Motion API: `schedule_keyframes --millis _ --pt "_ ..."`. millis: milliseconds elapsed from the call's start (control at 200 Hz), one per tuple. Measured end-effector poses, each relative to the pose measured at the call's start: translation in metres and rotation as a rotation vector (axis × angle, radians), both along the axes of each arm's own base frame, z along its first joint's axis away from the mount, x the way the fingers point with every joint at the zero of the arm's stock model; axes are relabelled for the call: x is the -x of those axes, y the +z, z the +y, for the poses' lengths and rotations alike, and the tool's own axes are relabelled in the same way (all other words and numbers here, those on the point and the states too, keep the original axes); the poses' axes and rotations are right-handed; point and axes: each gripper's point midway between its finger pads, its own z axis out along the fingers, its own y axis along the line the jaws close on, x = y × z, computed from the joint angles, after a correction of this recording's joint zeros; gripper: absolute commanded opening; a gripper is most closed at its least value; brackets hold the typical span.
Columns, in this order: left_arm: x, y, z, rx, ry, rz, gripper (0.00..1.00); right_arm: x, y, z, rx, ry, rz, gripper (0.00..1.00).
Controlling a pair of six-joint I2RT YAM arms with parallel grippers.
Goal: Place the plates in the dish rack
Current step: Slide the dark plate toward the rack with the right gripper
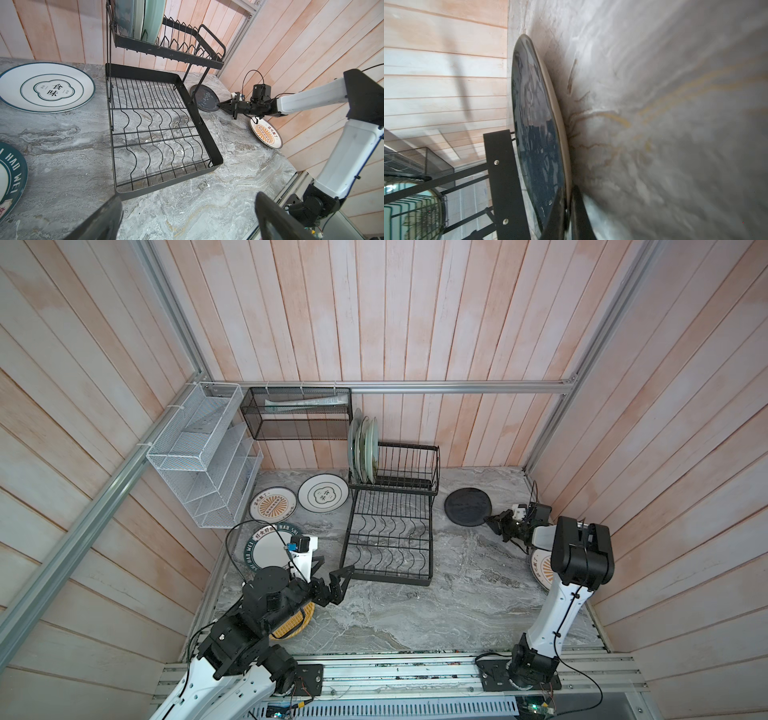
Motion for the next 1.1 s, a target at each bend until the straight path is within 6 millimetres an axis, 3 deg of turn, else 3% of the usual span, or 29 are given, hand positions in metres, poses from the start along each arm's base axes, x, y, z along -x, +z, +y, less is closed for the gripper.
schedule_keyframes --millis 160,370,475,1100 --pt "-0.001 0.0 0.001 -0.002 0.01 -0.001 1.0 0.014 0.015 0.0 -0.06 -0.071 -0.022 0.0" --pt "-0.002 -0.001 0.002 -0.005 0.014 0.0 1.0 0.03 0.058 0.002 -0.087 -0.11 -0.138 0.0" --pt "-0.002 -0.001 0.001 -0.007 0.013 0.003 1.0 0.039 0.069 0.004 -0.097 -0.119 -0.178 0.0" --pt "-0.004 -0.005 0.0 -0.017 0.013 0.016 1.0 0.114 0.076 0.027 -0.112 -0.121 -0.233 0.0"
